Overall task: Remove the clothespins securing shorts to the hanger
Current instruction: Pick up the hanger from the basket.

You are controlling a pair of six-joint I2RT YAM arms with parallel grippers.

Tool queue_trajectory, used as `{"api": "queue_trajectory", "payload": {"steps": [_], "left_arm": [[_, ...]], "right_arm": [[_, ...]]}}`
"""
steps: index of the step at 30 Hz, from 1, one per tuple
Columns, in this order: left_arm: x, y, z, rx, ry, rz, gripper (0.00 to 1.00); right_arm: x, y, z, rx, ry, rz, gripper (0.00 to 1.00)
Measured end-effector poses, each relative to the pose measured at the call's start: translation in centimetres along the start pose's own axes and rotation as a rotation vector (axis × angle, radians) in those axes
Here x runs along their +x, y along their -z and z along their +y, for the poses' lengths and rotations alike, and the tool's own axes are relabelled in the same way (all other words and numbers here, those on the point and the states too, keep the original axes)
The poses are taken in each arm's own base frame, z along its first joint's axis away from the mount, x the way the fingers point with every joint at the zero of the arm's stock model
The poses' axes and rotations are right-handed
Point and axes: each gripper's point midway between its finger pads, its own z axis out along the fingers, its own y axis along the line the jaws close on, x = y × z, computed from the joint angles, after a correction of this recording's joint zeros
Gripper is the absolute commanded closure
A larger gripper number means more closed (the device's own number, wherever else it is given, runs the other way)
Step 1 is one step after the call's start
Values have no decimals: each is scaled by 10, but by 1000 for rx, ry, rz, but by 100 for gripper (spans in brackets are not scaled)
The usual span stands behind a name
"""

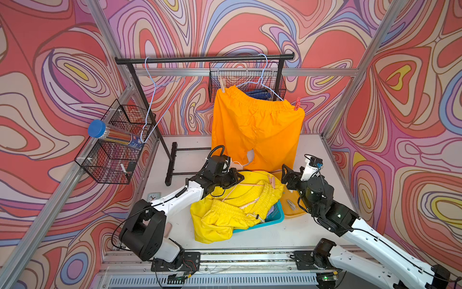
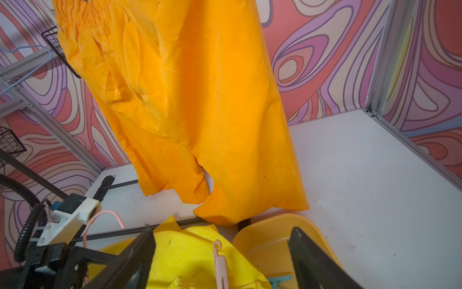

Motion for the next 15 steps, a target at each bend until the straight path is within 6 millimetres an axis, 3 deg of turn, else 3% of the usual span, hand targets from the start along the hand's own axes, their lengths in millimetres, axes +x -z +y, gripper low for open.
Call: {"api": "queue_trajectory", "payload": {"steps": [8, 15], "left_arm": [[-2, 11, -28, 51, -127, 27, 97], [0, 40, -51, 84, -285, -4, 100]], "right_arm": [[1, -8, 13, -30, 12, 32, 13], [4, -13, 20, -47, 14, 57, 13]]}}
